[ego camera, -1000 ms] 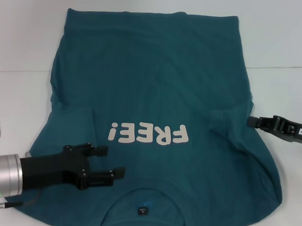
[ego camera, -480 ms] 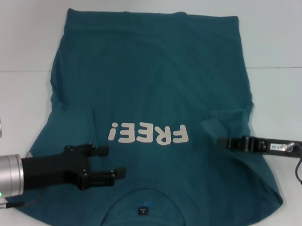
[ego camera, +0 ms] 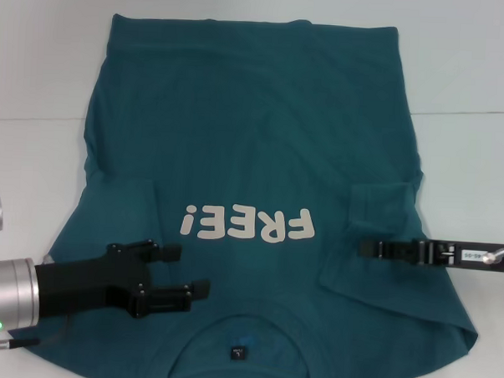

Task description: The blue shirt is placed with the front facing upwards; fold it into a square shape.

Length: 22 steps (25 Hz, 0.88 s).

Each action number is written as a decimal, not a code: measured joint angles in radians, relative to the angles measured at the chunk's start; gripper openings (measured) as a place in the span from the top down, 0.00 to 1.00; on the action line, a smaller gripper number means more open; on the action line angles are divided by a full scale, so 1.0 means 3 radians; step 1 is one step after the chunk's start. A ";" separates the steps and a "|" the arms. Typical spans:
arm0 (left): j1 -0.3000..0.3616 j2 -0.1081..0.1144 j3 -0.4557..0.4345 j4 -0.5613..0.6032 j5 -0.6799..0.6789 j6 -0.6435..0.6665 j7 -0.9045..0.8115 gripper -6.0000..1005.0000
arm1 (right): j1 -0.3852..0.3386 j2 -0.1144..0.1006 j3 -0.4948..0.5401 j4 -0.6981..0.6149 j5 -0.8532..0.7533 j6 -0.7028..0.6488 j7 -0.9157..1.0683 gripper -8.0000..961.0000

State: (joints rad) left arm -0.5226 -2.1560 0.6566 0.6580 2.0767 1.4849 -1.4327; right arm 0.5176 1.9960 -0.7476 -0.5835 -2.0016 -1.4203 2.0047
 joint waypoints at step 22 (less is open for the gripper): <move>-0.0013 -0.0008 -0.0016 0.0020 -0.0013 0.0030 -0.0002 0.13 | -0.0323 0.0069 0.0877 0.0192 0.0218 -0.0039 -0.1113 0.04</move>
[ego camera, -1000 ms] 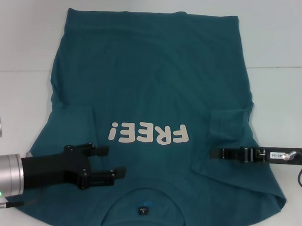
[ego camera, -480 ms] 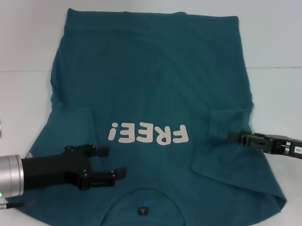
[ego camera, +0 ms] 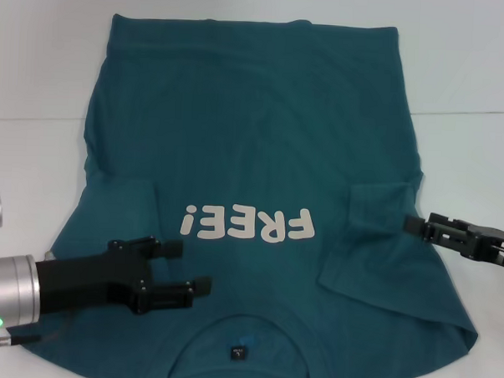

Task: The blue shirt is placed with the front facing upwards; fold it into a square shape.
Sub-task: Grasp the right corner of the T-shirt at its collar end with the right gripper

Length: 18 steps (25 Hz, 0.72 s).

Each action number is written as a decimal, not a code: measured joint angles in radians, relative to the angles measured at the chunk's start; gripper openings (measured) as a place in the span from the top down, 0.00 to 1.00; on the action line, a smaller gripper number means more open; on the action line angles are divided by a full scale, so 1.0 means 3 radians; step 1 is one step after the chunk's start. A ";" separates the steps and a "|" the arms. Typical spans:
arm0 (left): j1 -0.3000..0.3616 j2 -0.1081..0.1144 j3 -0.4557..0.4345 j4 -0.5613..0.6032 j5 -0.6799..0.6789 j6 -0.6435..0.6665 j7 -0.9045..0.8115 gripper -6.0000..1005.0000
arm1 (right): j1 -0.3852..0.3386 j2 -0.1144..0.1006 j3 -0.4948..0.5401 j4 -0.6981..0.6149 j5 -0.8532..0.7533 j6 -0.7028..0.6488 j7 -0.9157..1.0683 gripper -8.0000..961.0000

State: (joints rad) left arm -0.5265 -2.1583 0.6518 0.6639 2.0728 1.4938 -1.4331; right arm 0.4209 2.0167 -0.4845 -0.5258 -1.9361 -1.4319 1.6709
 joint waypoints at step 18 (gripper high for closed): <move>0.0263 0.0078 -0.0232 0.0563 0.0191 -0.0037 -0.1145 0.13 | 0.0119 0.0054 0.0116 0.0029 -0.0011 0.0005 -0.0050 0.03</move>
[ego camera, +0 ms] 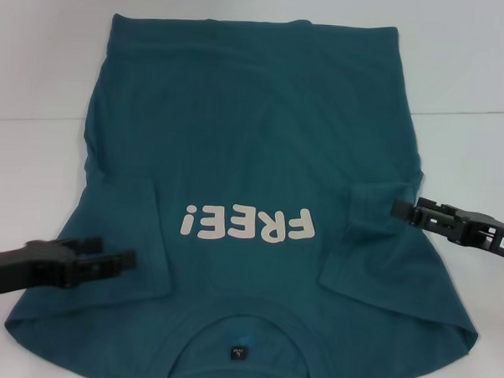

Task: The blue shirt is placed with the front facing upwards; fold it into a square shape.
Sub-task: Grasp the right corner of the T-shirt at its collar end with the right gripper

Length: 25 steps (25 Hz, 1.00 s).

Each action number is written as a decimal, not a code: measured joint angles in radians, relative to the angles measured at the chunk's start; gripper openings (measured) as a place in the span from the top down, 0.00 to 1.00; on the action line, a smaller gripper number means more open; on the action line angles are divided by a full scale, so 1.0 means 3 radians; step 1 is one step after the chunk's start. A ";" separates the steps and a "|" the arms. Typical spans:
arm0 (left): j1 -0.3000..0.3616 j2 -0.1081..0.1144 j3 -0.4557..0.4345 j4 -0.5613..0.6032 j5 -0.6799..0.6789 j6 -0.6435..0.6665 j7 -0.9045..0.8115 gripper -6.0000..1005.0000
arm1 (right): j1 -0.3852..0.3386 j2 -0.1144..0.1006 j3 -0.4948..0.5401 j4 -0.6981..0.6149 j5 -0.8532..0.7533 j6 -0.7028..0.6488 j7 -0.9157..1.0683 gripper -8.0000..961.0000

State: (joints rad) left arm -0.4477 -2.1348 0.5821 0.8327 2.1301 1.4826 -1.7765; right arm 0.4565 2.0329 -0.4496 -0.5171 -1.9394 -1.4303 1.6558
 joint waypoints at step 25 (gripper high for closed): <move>0.0166 0.0072 -0.0391 0.0405 0.0806 0.0002 -0.0570 0.13 | 0.0088 -0.0038 -0.0020 -0.0019 -0.0022 0.0036 0.0161 0.04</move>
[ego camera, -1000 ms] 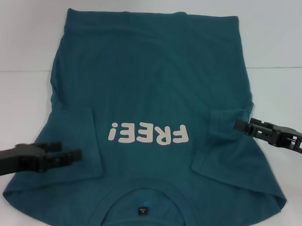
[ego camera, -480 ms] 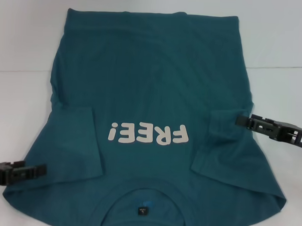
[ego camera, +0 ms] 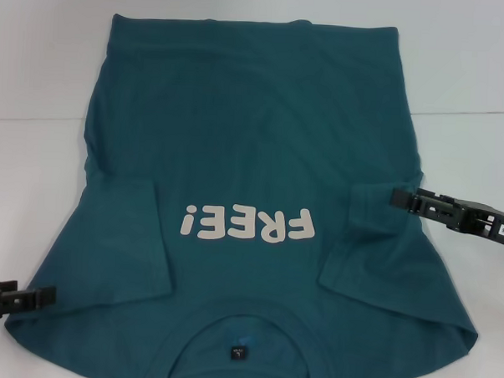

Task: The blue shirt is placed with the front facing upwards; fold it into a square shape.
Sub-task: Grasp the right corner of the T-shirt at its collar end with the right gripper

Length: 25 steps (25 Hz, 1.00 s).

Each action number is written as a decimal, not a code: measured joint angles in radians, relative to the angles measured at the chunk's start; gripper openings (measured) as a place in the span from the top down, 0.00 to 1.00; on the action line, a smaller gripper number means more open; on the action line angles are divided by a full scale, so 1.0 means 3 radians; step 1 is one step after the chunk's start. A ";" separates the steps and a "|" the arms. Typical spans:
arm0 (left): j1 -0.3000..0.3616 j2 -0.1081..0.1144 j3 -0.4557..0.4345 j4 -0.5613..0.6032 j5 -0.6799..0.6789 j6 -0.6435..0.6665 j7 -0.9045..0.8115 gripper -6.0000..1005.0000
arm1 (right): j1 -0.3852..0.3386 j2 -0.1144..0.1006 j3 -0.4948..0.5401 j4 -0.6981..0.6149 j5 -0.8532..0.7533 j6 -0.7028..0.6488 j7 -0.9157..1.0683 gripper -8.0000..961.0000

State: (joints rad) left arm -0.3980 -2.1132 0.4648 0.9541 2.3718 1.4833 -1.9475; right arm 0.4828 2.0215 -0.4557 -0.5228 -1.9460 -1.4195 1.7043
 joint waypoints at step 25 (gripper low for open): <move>0.0006 -0.0010 0.0020 -0.0097 0.0107 -0.0210 0.0048 0.13 | 0.0002 0.0000 -0.0005 0.0016 -0.0002 0.0046 0.0000 0.03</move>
State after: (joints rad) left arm -0.3962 -2.1163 0.4708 0.9250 2.4039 1.4204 -1.9330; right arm 0.4832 2.0216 -0.4570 -0.5181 -1.9466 -1.4058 1.7042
